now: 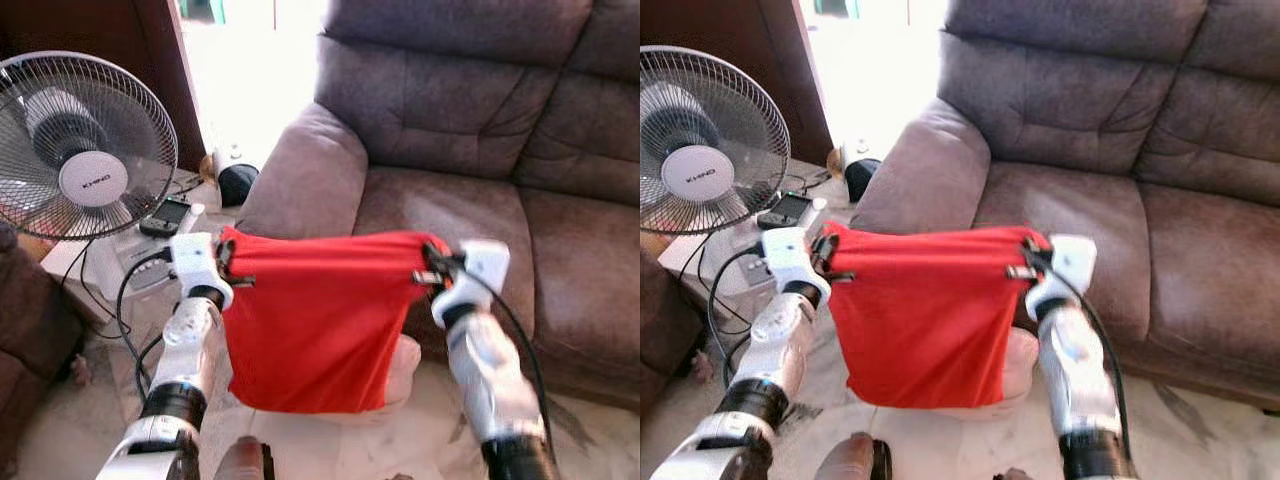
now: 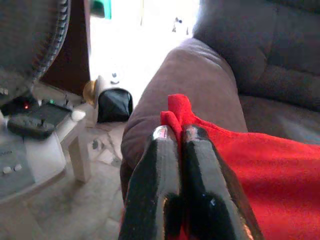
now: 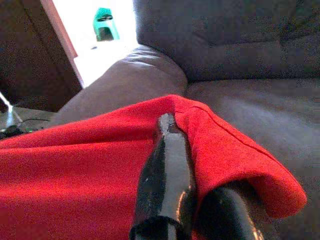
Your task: Move the pillow to the sofa from floor
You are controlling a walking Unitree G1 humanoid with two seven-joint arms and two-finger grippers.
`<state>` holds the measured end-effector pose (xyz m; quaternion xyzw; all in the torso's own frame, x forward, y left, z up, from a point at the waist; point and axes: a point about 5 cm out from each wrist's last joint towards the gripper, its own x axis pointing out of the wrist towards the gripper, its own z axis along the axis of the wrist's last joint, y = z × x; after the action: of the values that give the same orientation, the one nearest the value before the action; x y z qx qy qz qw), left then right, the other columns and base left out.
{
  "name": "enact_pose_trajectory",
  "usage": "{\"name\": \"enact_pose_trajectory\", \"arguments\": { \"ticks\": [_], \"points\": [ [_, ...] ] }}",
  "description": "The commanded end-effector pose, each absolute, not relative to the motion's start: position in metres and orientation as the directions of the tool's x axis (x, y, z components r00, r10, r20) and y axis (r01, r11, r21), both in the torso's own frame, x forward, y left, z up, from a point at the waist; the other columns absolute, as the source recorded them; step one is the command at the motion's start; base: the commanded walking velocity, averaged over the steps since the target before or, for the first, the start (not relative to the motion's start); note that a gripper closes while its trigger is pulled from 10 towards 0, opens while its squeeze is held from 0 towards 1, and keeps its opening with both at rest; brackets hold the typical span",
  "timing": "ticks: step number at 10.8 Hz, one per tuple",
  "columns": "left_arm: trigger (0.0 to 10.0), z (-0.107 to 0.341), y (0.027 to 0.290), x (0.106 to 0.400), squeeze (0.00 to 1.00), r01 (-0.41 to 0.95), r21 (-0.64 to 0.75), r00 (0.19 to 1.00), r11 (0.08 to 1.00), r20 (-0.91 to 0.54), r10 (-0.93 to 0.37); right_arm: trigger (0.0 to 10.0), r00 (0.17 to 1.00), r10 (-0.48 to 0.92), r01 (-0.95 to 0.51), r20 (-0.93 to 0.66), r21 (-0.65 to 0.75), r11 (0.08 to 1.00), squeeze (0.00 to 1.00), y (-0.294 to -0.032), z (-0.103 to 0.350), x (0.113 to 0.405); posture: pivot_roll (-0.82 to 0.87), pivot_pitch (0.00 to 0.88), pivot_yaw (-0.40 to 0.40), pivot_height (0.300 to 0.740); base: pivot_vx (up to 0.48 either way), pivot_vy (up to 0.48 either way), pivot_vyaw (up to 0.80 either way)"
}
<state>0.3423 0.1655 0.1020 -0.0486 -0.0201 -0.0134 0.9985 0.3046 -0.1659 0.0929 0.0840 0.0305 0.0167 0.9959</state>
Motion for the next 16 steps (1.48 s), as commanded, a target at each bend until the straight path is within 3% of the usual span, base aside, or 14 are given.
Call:
{"name": "enact_pose_trajectory", "arguments": {
  "ticks": [1, 3, 5, 11, 16],
  "points": [
    [10.0, 0.125, 0.18, 0.343, 0.0, -0.015, -0.035, 0.986, 0.999, 0.166, 0.02, 10.0, 0.999, -0.053, 0.052, 0.003, 0.142, 0.989, 0.0, -0.181, 0.098, 0.302, 0.07, 0.084, -0.028, 0.693, 0.0, 0.0, 0.0],
    [10.0, 0.132, 0.174, 0.339, 0.0, 0.004, -0.006, 0.975, 1.0, 0.221, -0.003, 10.0, 0.991, -0.099, 0.086, 0.087, 0.136, 0.987, 0.0, -0.18, 0.104, 0.298, 0.06, 0.082, -0.027, 0.693, 0.0, 0.0, 0.0],
    [10.0, 0.135, 0.173, 0.328, 0.0, 0.013, 0.048, 0.965, 0.999, 0.261, -0.025, 10.0, 0.99, -0.052, 0.045, 0.129, 0.06, 0.997, 0.0, -0.171, 0.101, 0.286, 0.06, 0.078, -0.025, 0.693, 0.0, 0.0, 0.0],
    [10.0, 0.106, 0.185, 0.291, 0.0, -0.014, 0.095, 0.981, 0.995, 0.192, -0.004, 10.0, 0.985, -0.155, 0.158, 0.075, -0.036, 0.987, 0.0, -0.193, 0.07, 0.236, 0.06, 0.044, -0.026, 0.693, 0.0, 0.0, 0.0],
    [10.0, 0.097, 0.191, 0.268, 0.0, -0.021, 0.101, 0.989, 0.995, 0.146, 0.006, 10.0, 0.973, -0.229, 0.229, 0.021, -0.033, 0.973, 0.0, -0.202, 0.055, 0.209, 0.05, 0.0, -0.015, 0.693, 0.0, 0.0, 0.0]
  ]
}}
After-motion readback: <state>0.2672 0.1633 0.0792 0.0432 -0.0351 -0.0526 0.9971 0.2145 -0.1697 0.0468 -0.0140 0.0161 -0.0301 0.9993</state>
